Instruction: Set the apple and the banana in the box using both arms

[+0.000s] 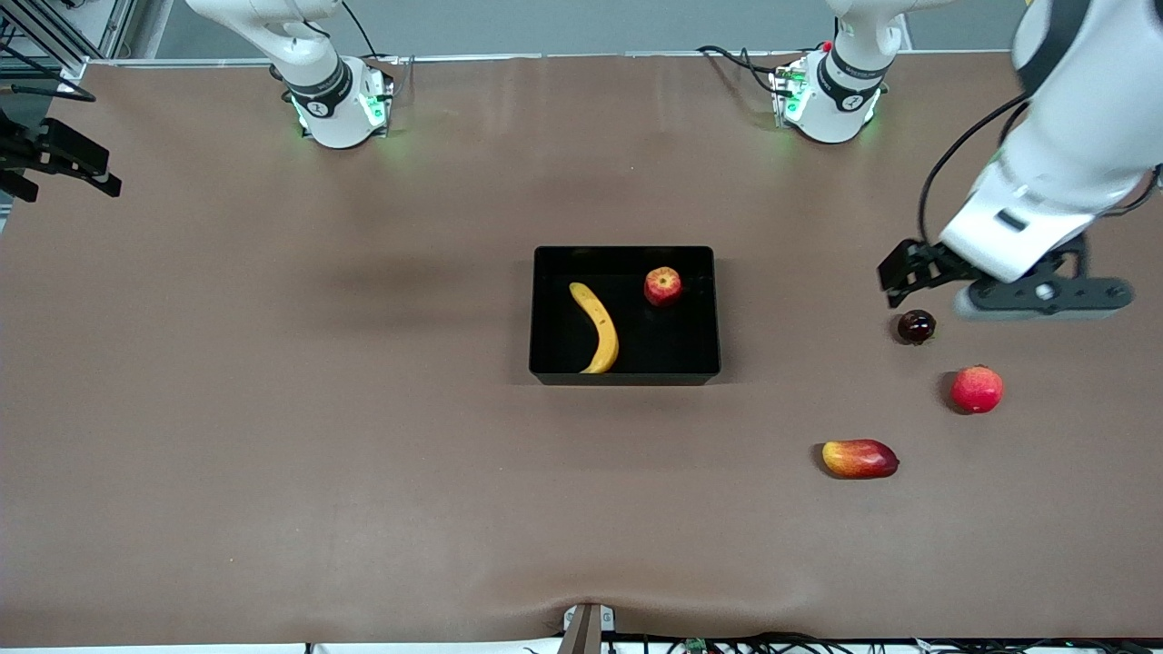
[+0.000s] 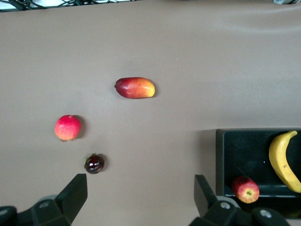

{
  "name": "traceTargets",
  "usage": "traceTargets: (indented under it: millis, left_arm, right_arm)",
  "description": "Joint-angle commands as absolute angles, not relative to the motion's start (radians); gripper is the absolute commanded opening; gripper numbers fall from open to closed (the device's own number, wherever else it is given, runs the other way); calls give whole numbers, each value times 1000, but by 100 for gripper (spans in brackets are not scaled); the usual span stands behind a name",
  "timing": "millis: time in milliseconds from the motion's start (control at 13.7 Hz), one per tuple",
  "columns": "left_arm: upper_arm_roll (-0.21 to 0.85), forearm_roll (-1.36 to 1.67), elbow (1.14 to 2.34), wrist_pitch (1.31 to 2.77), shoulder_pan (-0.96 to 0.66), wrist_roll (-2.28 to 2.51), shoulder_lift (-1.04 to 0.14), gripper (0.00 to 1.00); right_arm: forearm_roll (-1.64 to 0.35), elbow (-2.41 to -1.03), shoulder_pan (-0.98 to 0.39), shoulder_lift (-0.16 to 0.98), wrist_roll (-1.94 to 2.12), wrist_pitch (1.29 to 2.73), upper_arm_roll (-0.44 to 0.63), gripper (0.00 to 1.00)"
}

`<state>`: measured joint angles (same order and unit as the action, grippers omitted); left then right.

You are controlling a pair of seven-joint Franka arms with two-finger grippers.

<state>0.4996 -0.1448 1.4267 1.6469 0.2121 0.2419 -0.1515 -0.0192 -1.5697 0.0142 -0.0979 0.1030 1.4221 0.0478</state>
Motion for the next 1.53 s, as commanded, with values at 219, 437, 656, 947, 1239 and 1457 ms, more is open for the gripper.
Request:
traceTargets:
  millis: [219,437,656,947,1239,1457]
  left_arm:
    - [215,-2,1574,1615,45,170,6,100]
    - [34,9,1607,1605,-119,190,50,100]
    - [64,9,1641,1597,-63,190,89,100]
    - [69,-4,1644,1543,-54,180,121,100]
    - [78,-8,1663,1528,-57,173,149,100]
    - [74,-8,1599,1526,-55,175,101,100]
  right_arm:
    - [-25,-1555,31,-91,106,1420,37,100]
    - [-25,-1555,31,-91,106,1420,37,100]
    - [-26,-1555,31,-91,106,1420,37,100]
    - [-26,-1555,29,-91,106,1420,37,100]
    - [-25,-1555,31,-91,106,1420,37,100]
    - [-25,-1555,29,-91,106,1420,37,100]
